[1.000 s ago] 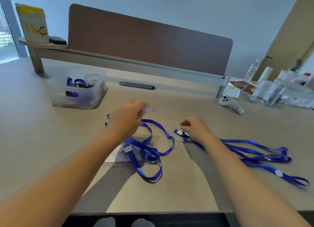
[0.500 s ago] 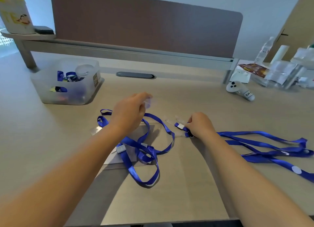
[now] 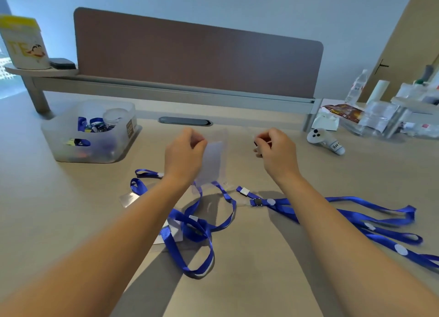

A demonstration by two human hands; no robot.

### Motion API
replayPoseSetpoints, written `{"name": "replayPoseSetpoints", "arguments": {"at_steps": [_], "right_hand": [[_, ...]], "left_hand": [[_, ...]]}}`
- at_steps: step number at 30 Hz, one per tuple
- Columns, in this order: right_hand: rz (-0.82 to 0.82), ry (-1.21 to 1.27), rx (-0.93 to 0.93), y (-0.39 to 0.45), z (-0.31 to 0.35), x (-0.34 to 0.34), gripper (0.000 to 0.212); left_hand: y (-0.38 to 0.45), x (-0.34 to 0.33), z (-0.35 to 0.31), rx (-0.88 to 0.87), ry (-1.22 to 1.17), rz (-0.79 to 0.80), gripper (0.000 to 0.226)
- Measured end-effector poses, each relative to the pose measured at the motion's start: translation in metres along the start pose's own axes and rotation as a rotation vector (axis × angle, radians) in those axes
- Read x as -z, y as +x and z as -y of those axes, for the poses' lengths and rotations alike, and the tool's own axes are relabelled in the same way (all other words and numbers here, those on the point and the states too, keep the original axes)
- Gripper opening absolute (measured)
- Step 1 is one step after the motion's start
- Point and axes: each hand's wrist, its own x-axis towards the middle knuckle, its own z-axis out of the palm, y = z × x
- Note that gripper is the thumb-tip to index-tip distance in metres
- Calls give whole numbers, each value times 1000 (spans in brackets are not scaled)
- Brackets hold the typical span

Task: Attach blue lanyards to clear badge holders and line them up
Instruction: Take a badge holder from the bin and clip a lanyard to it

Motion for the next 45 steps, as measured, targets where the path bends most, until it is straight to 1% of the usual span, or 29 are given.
{"name": "replayPoseSetpoints", "arguments": {"at_steps": [2,3,5,7,9,11,15,17,20,26,28,32,34,35,36,39,40,42,45], "right_hand": [[21,137,0,-3,13,-1,12],[25,167,-5,-4,18,-3,11],[30,184,-13,-7,26,-8,12],[57,192,-22,-9,33,-12,11],[109,190,-38,-10,39,-15,19],[153,236,-97,-10,44,-16,23],[209,349,-251,-9,50,-14,22],[237,380,-291,-10,52,-14,27],[275,441,-336,-13,56,-13,27],[273,513,-342,-15,61,-14,27],[266,520,-327,-16,62,-16,28],[253,525,-264,-18,64,-18,25],[271,552,-265,-19,65,-19,22],[286,580,-281,-19,66,-19,21],[303,617,-304,-19,66,-19,22],[343,734,-393,-20,70,-17,24],[351,760,-420,-20,71,-17,24],[362,775,-450,-20,72,-17,24],[374,759,-465,-20,73,-19,26]], "left_hand": [[1,-1,-4,90,-125,-7,22],[1,-2,-7,138,-190,-3,25],[-1,-1,-11,237,-331,6,30],[-2,1,-16,330,-474,20,29],[-3,3,-19,394,-571,50,26],[-5,5,-21,428,-607,74,26],[-5,7,-21,434,-594,86,28],[-6,9,-20,422,-583,81,29],[-7,10,-19,397,-548,61,29],[-13,10,-19,291,-465,21,32],[-12,11,-18,298,-478,30,33],[-9,14,-15,322,-532,98,33],[-9,15,-13,281,-536,121,33],[-9,15,-12,232,-496,122,34],[-9,16,-11,157,-402,108,35],[-10,18,-6,-109,-24,25,38],[-10,19,-4,-181,55,1,39],[-10,21,0,-314,171,-38,38],[-9,24,6,-456,282,-51,35]]}}
